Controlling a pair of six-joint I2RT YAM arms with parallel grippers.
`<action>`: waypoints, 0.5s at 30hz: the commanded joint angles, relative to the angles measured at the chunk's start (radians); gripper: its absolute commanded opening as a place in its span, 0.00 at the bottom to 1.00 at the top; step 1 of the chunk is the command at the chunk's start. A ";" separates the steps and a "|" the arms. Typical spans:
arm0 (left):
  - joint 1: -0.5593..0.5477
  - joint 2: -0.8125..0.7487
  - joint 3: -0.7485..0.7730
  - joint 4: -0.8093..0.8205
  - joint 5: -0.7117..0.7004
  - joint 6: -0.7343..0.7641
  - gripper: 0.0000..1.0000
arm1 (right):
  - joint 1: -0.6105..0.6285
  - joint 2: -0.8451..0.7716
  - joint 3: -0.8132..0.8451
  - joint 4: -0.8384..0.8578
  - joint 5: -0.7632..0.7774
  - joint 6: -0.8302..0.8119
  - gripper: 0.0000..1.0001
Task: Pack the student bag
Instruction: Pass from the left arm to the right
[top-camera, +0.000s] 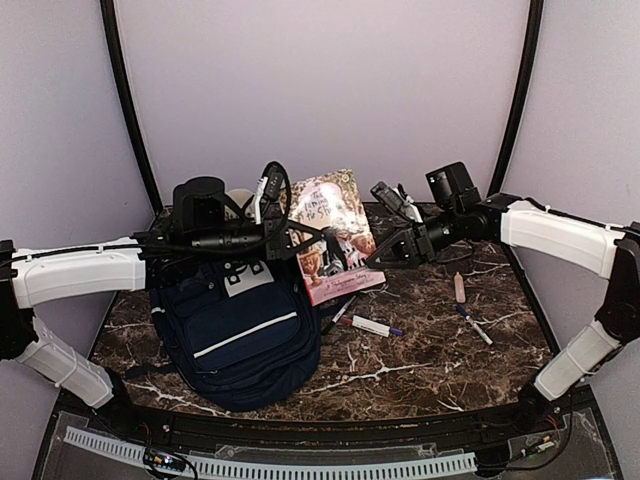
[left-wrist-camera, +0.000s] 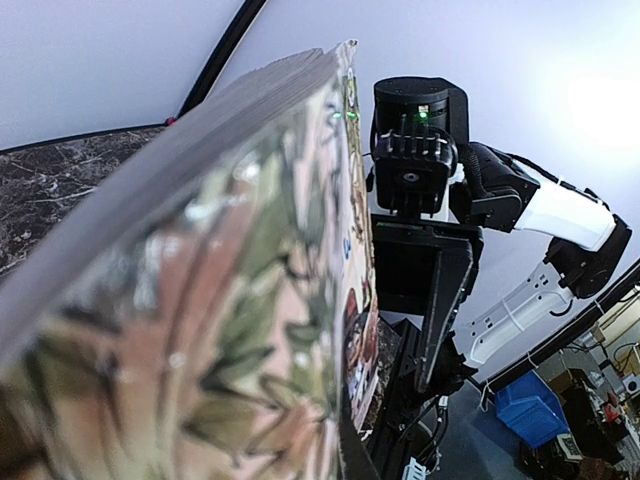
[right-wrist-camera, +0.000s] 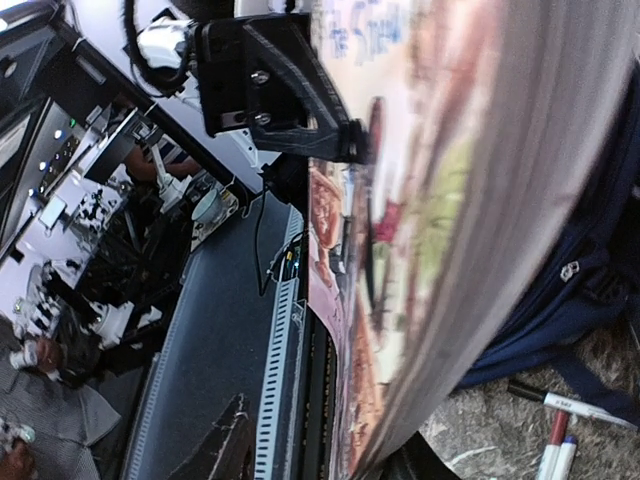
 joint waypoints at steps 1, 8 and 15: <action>0.020 -0.045 -0.017 0.029 -0.097 0.012 0.00 | 0.014 0.025 0.004 -0.013 -0.003 0.019 0.33; 0.020 -0.051 -0.020 0.007 -0.106 0.026 0.00 | 0.013 0.056 0.025 -0.035 0.098 0.019 0.03; 0.020 -0.048 0.014 -0.194 -0.201 0.085 0.41 | -0.017 0.073 0.071 -0.115 0.208 -0.049 0.00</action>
